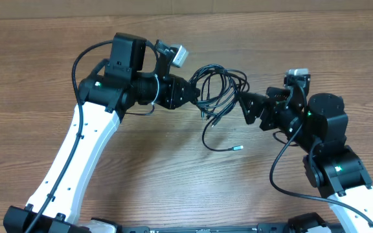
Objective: Untangle cables
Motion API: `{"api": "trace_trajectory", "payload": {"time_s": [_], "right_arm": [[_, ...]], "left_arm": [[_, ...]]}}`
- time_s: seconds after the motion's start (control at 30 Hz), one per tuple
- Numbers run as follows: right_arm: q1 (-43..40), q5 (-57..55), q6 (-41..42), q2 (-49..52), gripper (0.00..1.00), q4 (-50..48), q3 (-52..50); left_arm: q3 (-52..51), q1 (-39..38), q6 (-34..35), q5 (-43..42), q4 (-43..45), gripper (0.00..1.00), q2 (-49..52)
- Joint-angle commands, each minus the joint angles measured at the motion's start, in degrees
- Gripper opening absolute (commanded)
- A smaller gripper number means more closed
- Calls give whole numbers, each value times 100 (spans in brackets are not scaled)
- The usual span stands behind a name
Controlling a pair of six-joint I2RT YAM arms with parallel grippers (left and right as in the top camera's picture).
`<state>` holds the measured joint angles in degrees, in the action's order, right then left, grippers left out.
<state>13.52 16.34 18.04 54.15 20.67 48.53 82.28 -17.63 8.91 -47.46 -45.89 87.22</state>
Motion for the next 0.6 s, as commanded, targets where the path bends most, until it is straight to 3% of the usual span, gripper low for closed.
{"api": "trace_trajectory", "payload": {"time_s": [0.0,0.17,0.57], "right_arm": [[-11,-369,17,-72,96,-107,151],[-11,-564,17,24,96,-111,151],[-11,-1257,13,240,98,-190,151]], "left_arm": [[127,-4,59,-415,-57,4,-101],[127,-72,76,-914,-57,4,-101],[127,-527,162,-1180,-63,4,-101]]}}
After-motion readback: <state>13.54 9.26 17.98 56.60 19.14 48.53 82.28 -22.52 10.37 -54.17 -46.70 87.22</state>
